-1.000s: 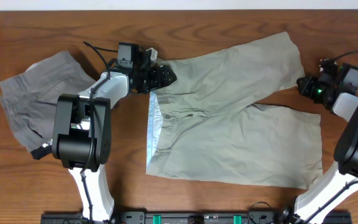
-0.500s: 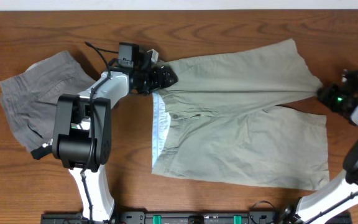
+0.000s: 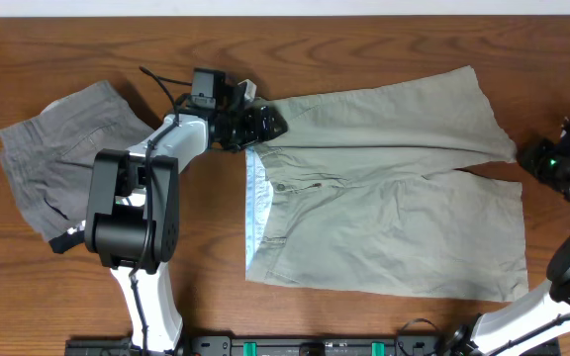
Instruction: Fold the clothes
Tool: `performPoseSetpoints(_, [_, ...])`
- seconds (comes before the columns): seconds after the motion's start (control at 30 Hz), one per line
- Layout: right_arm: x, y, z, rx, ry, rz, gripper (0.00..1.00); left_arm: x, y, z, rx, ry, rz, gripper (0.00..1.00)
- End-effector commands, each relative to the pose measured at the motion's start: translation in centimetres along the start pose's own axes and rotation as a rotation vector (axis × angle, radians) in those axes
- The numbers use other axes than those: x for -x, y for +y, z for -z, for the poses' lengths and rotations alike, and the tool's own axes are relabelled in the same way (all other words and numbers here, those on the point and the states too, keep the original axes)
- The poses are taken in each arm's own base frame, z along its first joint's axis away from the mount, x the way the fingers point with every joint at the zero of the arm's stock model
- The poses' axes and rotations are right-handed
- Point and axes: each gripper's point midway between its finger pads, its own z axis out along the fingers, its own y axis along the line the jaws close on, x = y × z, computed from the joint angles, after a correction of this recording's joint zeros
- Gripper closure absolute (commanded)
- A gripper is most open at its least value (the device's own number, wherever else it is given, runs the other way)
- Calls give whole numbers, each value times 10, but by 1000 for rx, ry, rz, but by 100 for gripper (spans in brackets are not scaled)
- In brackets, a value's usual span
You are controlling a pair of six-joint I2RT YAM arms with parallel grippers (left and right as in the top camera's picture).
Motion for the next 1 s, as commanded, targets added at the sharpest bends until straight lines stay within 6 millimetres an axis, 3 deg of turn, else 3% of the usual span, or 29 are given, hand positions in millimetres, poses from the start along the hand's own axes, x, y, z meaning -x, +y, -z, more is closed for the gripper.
performPoseSetpoints(0.0, [2,-1,4,-20,-5,10,72,-24,45,-17,113,45,69,19])
performPoseSetpoints(0.07, [0,-2,4,-22,3,6,71,-18,40,-10,108,25,56,18])
performPoseSetpoints(0.13, [-2,-3,5,-24,12,11,69,-11,34,-2,102,3,44,0])
performPoseSetpoints(0.27, [-9,-3,6,-28,41,11,66,-3,16,23,94,-32,21,2])
performPoseSetpoints(0.37, [-7,-2,16,-46,38,16,63,-7,2,45,113,-28,-17,2])
performPoseSetpoints(0.5, [13,7,50,-81,-39,43,62,-25,-1,68,182,13,0,2])
performPoseSetpoints(0.63, [26,32,99,-91,-113,114,62,-43,-8,84,198,67,0,2])
performPoseSetpoints(0.77, [-3,47,128,-145,-40,148,63,-66,-3,94,256,137,50,2])
performPoseSetpoints(0.97, [-66,42,142,-262,186,108,59,-118,4,109,297,346,75,2])
